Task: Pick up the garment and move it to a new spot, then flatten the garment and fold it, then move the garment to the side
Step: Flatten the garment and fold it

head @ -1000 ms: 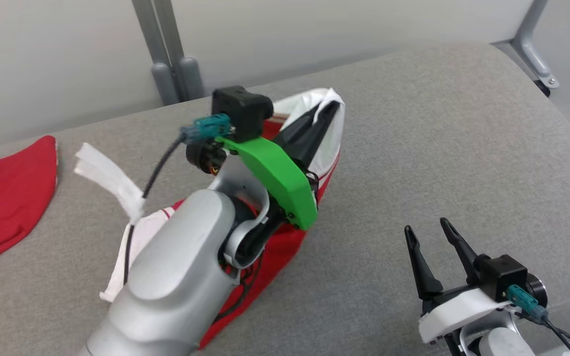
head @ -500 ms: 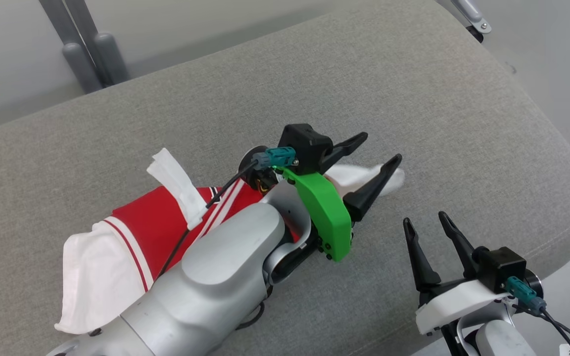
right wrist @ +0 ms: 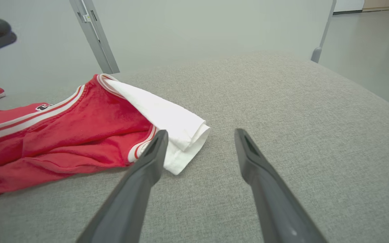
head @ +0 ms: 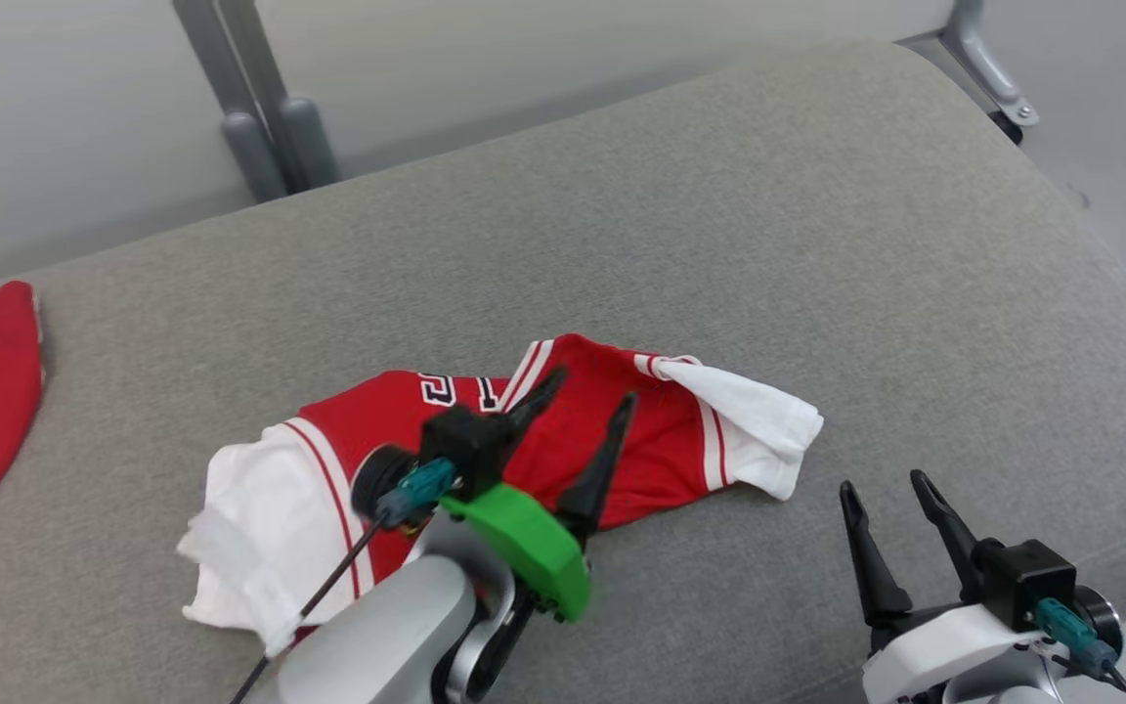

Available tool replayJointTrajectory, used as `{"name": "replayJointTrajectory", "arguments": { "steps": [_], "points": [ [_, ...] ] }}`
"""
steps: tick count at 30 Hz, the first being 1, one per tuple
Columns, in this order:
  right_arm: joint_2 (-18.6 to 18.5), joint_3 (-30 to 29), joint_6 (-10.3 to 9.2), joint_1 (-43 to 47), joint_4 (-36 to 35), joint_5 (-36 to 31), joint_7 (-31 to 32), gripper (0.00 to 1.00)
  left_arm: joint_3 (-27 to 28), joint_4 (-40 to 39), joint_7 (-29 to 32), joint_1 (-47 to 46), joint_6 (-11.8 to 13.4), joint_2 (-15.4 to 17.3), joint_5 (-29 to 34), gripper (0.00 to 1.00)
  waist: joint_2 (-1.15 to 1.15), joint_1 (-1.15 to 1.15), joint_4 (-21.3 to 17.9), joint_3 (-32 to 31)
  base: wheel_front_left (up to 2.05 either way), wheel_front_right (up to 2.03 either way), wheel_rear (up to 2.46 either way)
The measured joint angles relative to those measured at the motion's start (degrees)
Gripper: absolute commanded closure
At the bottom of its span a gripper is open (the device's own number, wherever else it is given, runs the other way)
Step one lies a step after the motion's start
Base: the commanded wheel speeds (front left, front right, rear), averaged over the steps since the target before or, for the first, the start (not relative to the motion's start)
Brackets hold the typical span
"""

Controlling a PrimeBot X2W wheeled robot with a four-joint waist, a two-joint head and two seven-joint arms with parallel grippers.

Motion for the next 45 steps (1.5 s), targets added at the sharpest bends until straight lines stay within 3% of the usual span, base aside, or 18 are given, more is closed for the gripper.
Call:
{"name": "replayJointTrajectory", "arguments": {
  "steps": [5,9,13,17,24,26,30,31,32,33,40,45],
  "points": [
    [-1.05,-2.04,-0.01,1.7,-1.51,-0.7,0.01,0.0,9.07,-7.86,-0.34,9.93,5.65,4.46,5.21,0.0,0.0,0.0,4.17,-1.62,0.0,0.0,0.0],
    [-1.44,-2.58,0.0,1.82,-2.46,-1.25,0.0,0.0,18.48,-12.16,-0.47,20.27,6.02,5.06,10.58,0.0,0.0,0.0,7.38,-2.64,0.0,0.0,0.0],
    [-1.57,-2.54,0.0,2.01,-2.9,-1.56,0.01,0.0,26.55,-14.29,-0.47,28.89,4.2,3.33,15.74,0.0,0.0,0.0,9.76,-3.56,0.0,0.0,0.0],
    [-1.88,-2.19,0.0,2.2,-3.15,-1.57,0.01,0.0,30.39,-13.57,-0.47,33.2,-0.14,1.05,20.31,0.0,0.0,0.0,11.12,-4.15,0.0,0.0,0.0],
    [-1.97,-1.15,0.0,0.97,-3.31,-1.55,0.01,0.0,26.03,-2.78,-0.48,27.72,-7.49,-1.85,27.38,0.0,0.0,0.0,10.95,-2.29,0.0,0.0,0.0],
    [-1.83,-0.77,0.0,0.71,-3.16,-1.48,0.01,0.0,25.17,0.34,-0.47,26.18,-8.32,-2.74,27.66,0.0,0.0,0.0,10.31,-1.85,0.0,0.0,0.0],
    [-1.6,-1.02,0.0,0.31,-3.02,-1.34,0.01,0.0,26.14,5.73,-0.47,24.05,-7.02,-3.26,27.81,0.0,0.0,0.0,8.73,-1.06,0.0,0.0,0.0],
    [-1.46,-1.15,0.0,0.31,-3.03,-1.32,0.01,0.0,26.55,6.9,-0.47,23.81,-6.57,-3.19,27.73,0.1,0.0,0.0,8.34,-0.86,0.0,0.0,0.0],
    [-1.32,-1.3,0.0,0.31,-3.05,-1.32,0.01,0.0,27.07,7.58,-0.47,23.74,-6.25,-3.2,27.37,0.87,0.0,0.0,8.03,-0.72,0.0,0.0,0.0],
    [-1.23,-1.32,0.0,0.31,-3.08,-1.31,0.01,0.0,27.77,8.05,-0.47,23.69,-5.87,-3.2,26.98,1.0,0.0,0.0,7.64,-0.56,0.0,0.0,0.0],
    [-0.62,-1.56,0.0,-0.37,-3.16,-1.01,0.01,0.0,28.46,6.97,0.9,20.76,-6.92,-1.47,26.52,1.0,0.0,0.0,5.88,1.28,0.0,0.0,0.0],
    [-0.19,-0.85,0.0,-2.35,-3.6,-0.57,0.0,0.0,28.39,0.93,4.9,7.87,-6.83,2.93,31.42,1.0,0.0,0.0,5.07,3.9,0.0,0.0,0.0]
  ]
}}
